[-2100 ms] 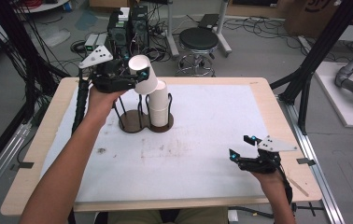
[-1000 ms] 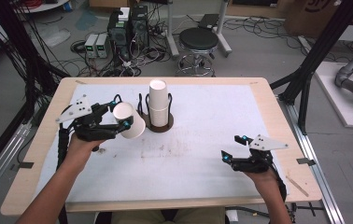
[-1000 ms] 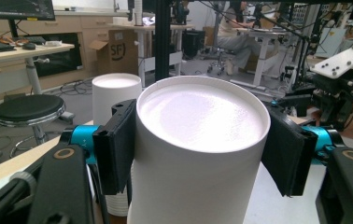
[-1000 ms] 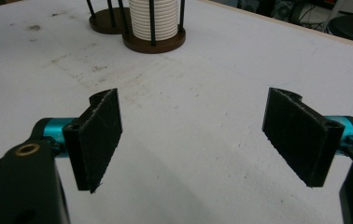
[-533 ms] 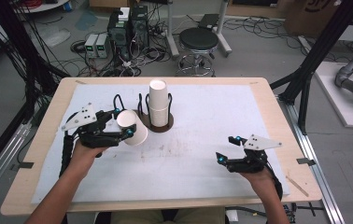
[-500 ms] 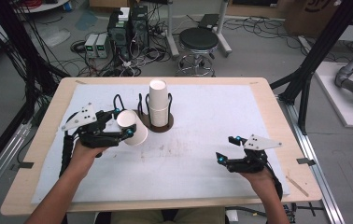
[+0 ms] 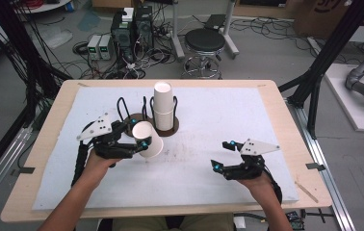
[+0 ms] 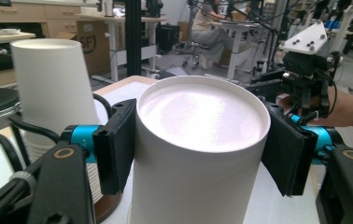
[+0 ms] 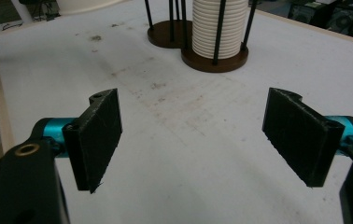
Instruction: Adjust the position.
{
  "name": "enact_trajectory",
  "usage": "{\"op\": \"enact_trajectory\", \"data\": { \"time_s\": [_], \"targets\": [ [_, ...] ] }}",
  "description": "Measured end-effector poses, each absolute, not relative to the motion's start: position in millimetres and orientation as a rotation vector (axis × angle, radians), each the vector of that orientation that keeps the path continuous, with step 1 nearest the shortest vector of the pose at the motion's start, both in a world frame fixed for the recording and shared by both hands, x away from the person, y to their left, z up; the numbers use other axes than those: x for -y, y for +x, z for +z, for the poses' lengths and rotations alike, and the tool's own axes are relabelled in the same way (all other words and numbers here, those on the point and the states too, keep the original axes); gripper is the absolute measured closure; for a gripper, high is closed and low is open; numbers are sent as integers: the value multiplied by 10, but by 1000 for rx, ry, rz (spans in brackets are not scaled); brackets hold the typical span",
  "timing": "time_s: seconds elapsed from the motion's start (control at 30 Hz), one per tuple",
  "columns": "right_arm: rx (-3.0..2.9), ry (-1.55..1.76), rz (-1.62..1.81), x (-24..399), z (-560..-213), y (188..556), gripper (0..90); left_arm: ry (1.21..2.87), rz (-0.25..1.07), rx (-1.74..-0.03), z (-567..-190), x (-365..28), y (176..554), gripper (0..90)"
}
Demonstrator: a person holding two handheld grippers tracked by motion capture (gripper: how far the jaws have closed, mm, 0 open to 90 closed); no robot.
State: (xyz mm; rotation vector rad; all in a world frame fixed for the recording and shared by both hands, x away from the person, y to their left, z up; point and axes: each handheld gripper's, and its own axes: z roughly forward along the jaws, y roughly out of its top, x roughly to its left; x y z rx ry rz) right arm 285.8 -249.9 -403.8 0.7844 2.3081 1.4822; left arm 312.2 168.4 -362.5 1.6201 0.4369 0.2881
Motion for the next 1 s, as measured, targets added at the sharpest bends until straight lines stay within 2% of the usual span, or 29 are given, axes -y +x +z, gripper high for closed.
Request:
{"op": "enact_trajectory", "data": {
  "time_s": [0.2, 1.0],
  "targets": [
    [-2329, 742, 1520, 2342, -4022, 2866, 202, 1630, 263, -436, -3723, -1614, 3124, 335],
    [-2486, 460, 1626, 1742, -3936, 3039, 202, 1679, 182, -297, -3593, -1256, 3057, 336]
  ]
}}
